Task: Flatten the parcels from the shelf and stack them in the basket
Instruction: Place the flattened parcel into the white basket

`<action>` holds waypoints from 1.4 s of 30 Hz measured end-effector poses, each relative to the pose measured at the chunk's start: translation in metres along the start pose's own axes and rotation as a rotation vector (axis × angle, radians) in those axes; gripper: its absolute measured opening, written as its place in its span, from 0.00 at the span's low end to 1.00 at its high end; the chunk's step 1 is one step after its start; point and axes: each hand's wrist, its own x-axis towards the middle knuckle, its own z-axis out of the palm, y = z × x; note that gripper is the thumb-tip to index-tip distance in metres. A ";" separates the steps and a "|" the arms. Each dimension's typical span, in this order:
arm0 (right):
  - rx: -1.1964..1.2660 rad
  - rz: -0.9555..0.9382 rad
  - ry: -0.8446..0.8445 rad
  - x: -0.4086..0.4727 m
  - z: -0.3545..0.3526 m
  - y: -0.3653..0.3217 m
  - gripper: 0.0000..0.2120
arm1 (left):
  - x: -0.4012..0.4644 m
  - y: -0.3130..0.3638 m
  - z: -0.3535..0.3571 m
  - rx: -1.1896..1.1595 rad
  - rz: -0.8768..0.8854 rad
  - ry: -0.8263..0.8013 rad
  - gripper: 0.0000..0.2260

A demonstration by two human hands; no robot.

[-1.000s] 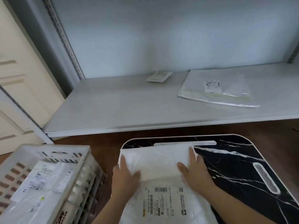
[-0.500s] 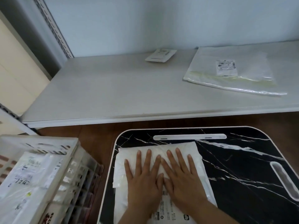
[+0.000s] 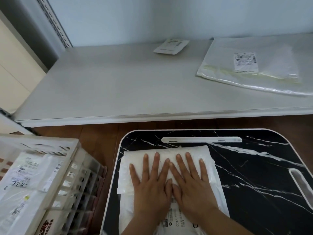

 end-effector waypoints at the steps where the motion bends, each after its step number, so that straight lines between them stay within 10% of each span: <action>1: -0.008 0.002 -0.004 0.001 0.001 0.000 0.27 | 0.000 0.000 0.000 -0.005 -0.001 -0.002 0.25; 42: -0.010 0.017 -0.184 0.032 -0.005 0.017 0.34 | 0.016 -0.016 -0.007 -0.057 -0.185 -0.171 0.30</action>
